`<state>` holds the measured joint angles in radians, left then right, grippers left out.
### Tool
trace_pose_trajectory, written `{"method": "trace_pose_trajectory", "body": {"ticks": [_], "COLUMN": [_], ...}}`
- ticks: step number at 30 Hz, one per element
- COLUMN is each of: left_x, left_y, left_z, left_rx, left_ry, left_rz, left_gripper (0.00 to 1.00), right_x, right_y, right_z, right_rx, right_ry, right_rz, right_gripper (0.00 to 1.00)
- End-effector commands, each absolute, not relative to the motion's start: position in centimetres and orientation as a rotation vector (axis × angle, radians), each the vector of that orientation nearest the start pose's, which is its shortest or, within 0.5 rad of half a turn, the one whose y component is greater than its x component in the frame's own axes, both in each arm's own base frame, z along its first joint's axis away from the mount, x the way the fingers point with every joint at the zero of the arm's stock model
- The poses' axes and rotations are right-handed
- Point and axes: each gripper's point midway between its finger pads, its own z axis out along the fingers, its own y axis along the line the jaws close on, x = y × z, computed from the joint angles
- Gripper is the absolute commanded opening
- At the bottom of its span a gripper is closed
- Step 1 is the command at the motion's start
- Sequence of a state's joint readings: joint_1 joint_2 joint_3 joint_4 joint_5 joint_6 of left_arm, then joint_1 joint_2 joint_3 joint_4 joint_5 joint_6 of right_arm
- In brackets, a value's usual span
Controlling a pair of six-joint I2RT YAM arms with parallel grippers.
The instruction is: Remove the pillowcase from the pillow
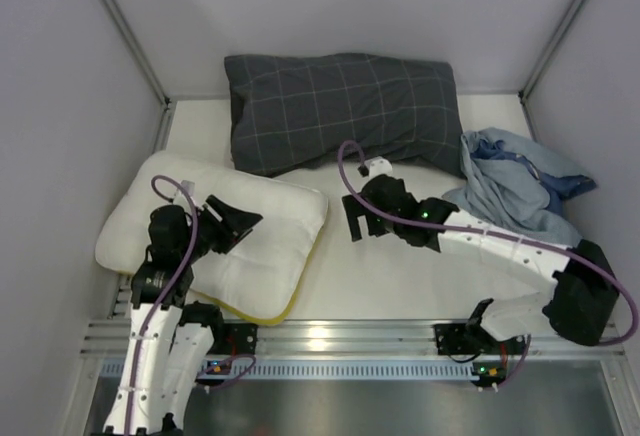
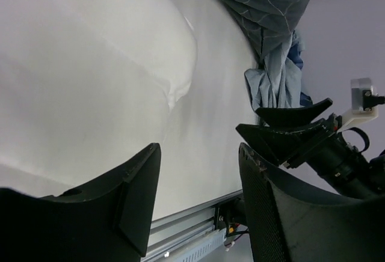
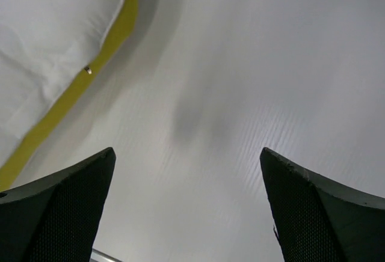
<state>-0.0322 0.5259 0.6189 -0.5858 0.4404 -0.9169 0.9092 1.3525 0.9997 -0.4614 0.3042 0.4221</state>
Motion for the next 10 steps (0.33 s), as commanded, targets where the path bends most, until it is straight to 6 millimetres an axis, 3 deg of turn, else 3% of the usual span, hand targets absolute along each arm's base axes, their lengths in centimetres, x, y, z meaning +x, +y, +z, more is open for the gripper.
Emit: {"method": "trace_pose_trajectory", "body": {"ticks": [1, 3, 10], "left_x": [20.0, 20.0, 21.2], "left_y": [-11.8, -11.9, -11.9], "left_z": [22.8, 22.7, 20.6], "left_rx": [-0.573, -0.573, -0.567], "left_ry": [2.032, 2.034, 2.139], "left_rz": [-1.074, -1.077, -1.032], "left_gripper": [0.6, 0.61, 0.67], "right_x": [22.4, 21.7, 19.9], "right_y": [22.4, 21.5, 20.0], "right_z": [13.5, 13.7, 11.0], "right_rx": [-0.406, -0.365, -0.373], "right_ry": [2.333, 2.324, 2.381], "right_rz": [0.25, 0.279, 0.318], "right_gripper": [0.99, 0.99, 0.99]}}
